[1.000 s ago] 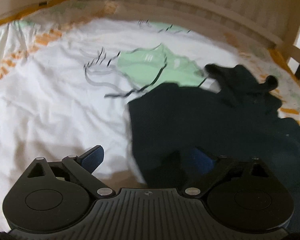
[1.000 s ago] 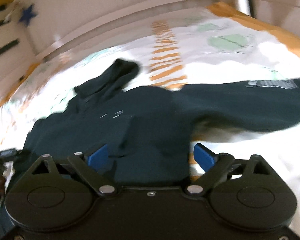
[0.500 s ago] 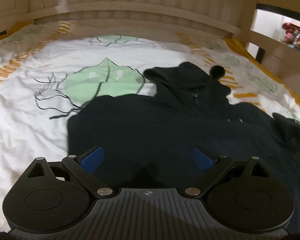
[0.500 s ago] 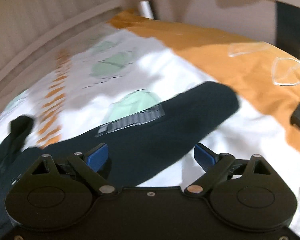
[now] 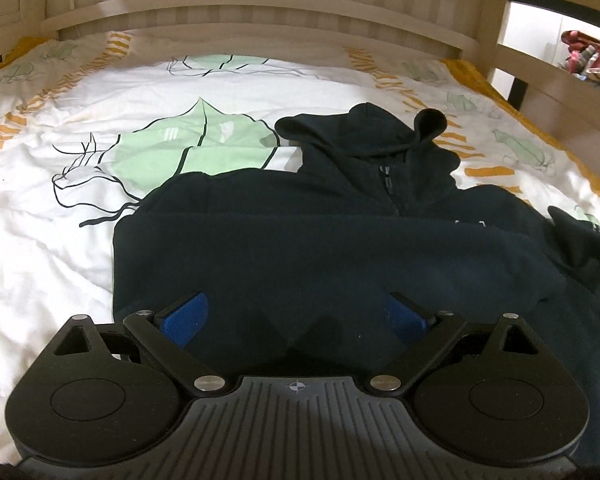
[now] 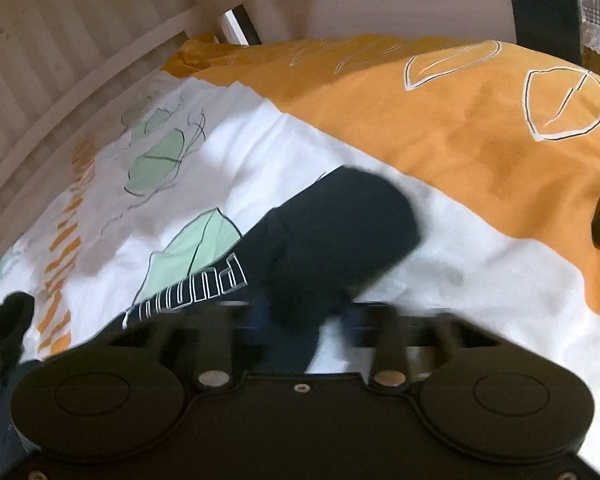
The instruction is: Fold large clothes
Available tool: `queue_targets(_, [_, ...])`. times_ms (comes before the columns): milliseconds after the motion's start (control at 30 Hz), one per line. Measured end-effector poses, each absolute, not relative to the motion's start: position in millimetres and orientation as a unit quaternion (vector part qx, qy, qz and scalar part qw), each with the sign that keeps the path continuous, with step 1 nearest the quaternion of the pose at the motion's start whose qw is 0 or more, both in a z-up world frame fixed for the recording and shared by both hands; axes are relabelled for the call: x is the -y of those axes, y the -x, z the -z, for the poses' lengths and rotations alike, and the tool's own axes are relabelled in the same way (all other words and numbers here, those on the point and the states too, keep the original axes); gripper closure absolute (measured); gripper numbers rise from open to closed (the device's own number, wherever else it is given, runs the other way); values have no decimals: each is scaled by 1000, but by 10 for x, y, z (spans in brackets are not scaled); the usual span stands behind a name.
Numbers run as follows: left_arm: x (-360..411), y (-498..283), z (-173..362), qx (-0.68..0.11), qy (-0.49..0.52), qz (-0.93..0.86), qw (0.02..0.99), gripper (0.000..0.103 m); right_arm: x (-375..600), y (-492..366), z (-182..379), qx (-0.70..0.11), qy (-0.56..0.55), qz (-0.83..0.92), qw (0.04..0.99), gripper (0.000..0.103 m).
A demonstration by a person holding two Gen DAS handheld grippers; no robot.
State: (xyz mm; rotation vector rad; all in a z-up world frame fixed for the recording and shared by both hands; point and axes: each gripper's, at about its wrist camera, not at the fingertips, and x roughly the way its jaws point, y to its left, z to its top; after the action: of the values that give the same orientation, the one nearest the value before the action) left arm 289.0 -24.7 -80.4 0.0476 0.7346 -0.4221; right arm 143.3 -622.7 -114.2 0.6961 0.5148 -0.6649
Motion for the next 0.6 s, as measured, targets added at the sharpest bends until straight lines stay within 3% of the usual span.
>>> queue_targets(33, [242,-2888,790,-354,-21,205,912,7,6216,-1436,1106,-242,-327,314,858,82])
queue_targets(300, [173,-2924,702,-349,-2,202,915,7,5614,-1677,310,-201,-229,257,917,83])
queue_targets(600, [54,-2980,603,-350,24,194,916,7,4220,-2280,-340,-177,-141,88,970,83])
